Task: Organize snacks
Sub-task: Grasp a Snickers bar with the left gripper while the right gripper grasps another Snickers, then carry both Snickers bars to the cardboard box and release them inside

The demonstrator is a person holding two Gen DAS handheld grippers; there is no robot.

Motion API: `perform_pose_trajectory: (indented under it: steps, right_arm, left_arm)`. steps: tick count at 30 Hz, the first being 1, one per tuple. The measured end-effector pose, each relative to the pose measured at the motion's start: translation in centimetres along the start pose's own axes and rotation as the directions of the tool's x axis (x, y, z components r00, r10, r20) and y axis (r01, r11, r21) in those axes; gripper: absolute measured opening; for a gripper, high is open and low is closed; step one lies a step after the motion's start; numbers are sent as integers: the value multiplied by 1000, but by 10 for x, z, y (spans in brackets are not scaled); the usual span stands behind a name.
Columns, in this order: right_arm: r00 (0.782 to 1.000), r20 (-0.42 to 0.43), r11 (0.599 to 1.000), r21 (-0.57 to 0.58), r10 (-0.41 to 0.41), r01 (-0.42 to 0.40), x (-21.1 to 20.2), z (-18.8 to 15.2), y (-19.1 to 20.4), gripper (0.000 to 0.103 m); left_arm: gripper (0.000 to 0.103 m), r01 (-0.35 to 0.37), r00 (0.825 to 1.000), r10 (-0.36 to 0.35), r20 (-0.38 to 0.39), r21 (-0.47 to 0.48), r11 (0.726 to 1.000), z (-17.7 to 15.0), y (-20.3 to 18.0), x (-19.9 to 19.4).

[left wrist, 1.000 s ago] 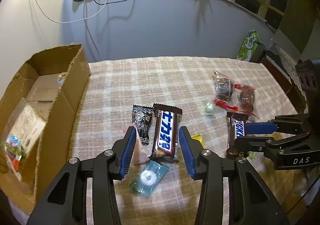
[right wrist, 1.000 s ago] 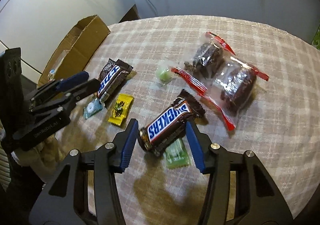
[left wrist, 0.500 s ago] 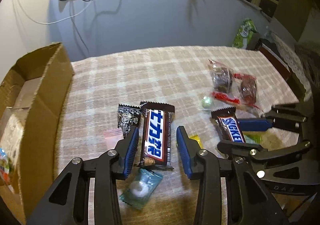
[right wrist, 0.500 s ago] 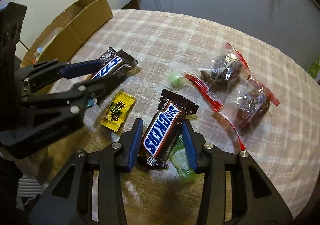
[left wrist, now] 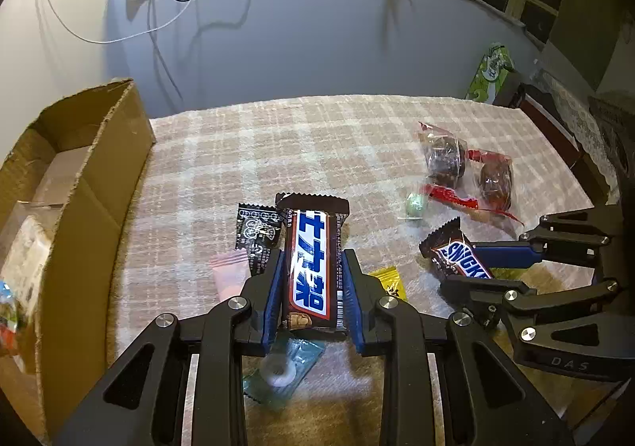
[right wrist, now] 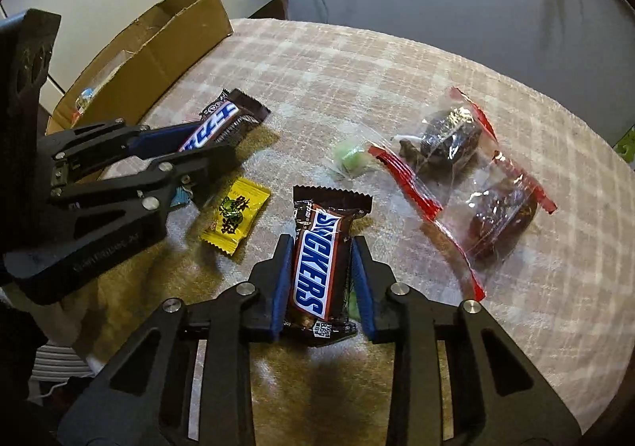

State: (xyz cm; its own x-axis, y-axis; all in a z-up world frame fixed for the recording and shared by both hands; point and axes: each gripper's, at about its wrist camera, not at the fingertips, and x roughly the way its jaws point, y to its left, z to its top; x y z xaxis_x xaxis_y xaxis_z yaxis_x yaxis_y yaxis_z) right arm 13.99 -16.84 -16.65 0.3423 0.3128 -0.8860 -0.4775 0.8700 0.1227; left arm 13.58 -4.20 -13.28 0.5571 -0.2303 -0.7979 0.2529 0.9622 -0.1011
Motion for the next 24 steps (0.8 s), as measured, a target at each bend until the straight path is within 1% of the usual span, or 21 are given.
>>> perform_pose_trajectory:
  steps: [4,12,18,24]
  right_arm:
    - [1000,10,1000,10,17,-17,-6,-1,1,30]
    - [994,95,998,32,58,-61,-46,14,1,29]
    - [984,156,996,10,80,-83,-68,35,11,29]
    - [973,206,995,-22,101,-98,-77,63,27,29]
  left_arm:
    - [27,12,1000,-12,25,-14,1000,1,2,-12]
    - [27,15,994,-11,105,-41,999,5,18,-50]
    - [27,-8,988,19,154,-74,997,6,35,-74]
    - [27,-43,980,65,189,-117,992,6,63,-95]
